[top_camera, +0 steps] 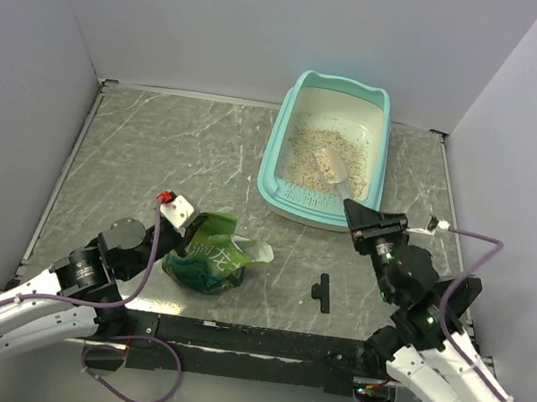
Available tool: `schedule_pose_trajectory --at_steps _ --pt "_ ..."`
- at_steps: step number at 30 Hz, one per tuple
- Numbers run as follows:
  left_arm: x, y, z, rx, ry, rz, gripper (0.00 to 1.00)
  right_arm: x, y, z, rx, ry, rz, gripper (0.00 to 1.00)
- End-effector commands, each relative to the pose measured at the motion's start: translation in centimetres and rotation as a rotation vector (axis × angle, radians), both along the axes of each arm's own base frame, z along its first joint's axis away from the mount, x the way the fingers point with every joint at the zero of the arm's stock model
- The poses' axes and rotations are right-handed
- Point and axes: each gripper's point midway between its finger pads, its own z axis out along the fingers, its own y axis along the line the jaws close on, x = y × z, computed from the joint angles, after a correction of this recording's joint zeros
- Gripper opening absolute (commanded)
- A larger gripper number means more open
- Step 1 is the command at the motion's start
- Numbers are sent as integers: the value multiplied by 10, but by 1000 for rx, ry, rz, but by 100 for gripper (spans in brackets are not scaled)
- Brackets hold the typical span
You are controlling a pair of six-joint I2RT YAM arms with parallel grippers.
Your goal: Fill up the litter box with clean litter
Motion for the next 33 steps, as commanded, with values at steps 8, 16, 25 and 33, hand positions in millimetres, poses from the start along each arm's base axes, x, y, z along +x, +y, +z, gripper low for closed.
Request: schedule_pose_trajectory --at_steps 8,16,25,33 --pt "0 9 26 -52 -39 31 1 105 -20 -8 -533 138 -152 0" --pt "-2 9 28 -85 -24 28 1 155 -24 -54 -1073 421 73 0" --pt "-1 10 27 -79 -20 36 1 143 -23 -11 -1234 316 71 0" --pt "-2 6 24 -71 -12 19 1 58 26 48 -999 37 405 0"
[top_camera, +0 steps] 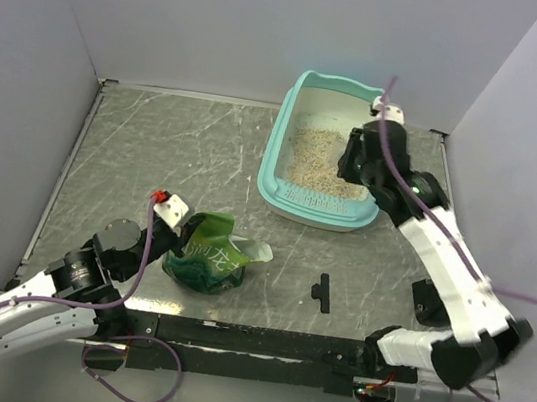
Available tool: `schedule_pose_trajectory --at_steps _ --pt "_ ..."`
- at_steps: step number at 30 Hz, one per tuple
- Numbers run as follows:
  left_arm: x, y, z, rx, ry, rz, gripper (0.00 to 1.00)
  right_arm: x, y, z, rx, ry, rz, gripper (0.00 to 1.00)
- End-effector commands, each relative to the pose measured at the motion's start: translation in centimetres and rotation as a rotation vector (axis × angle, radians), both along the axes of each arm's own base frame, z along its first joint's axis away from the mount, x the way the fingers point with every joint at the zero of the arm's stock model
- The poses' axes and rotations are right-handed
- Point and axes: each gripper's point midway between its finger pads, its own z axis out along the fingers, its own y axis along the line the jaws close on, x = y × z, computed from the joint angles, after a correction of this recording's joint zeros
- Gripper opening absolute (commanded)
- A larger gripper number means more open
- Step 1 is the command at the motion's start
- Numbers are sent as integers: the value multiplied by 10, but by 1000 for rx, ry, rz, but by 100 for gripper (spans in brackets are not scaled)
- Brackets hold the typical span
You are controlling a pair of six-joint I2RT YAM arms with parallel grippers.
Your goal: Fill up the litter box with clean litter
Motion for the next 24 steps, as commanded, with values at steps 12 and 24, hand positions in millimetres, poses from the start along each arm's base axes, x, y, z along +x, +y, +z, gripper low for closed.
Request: schedule_pose_trajectory --at_steps 12,24 --pt "-2 -6 18 -41 -14 -32 1 -194 54 56 434 41 727 0" --pt "-1 -3 18 -39 -18 -14 1 -235 47 19 467 129 793 0"
